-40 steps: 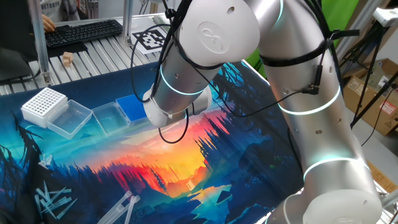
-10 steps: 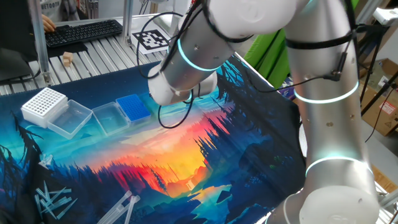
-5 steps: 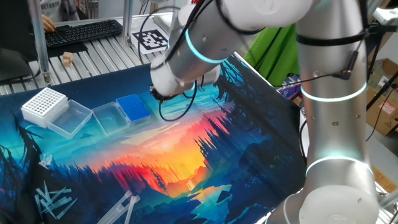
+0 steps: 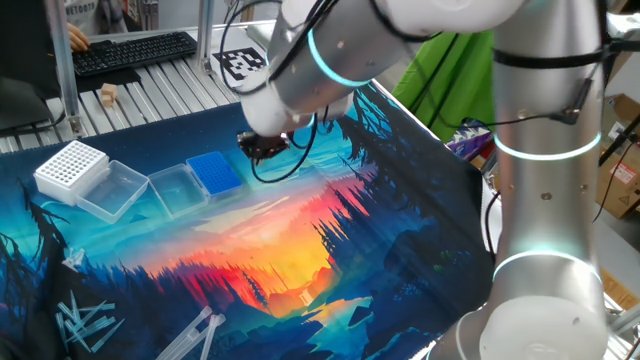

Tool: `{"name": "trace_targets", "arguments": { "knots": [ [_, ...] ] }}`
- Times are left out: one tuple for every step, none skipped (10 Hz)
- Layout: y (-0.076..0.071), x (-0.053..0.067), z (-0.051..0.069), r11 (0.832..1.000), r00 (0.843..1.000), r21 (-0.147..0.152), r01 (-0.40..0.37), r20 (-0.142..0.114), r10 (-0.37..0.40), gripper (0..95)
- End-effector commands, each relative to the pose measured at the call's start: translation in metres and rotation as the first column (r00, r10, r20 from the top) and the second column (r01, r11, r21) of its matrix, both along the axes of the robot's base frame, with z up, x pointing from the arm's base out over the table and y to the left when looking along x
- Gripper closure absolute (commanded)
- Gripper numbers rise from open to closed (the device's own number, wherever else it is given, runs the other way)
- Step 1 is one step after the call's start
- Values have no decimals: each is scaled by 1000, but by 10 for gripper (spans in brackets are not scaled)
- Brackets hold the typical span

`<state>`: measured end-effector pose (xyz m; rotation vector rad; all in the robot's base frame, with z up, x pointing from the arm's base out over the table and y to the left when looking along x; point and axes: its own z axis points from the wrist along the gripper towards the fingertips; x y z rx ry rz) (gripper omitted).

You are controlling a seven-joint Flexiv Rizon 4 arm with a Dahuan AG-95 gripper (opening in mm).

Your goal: Insert a small pipette tip into the holder for small pipette tips

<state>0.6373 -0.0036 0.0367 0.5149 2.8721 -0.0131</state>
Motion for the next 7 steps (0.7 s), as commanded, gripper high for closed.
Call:
{"name": "trace_targets", "arguments": {
  "knots": [
    [7, -2, 5, 1000, 999, 25, 12, -30, -12, 950],
    [10, -3, 7, 999, 999, 33, 23, -45, -22, 950],
    [13, -4, 9, 999, 998, 41, 30, -61, -28, 950],
    [17, -6, 13, 997, 995, 62, 49, -92, -43, 950],
    [21, -7, 16, 995, 993, 78, 61, -108, -53, 950],
    [24, -9, 18, 993, 990, 92, 73, -126, -61, 950],
    [27, -10, 21, 992, 987, 99, 79, -145, -65, 950]
  ]
}}
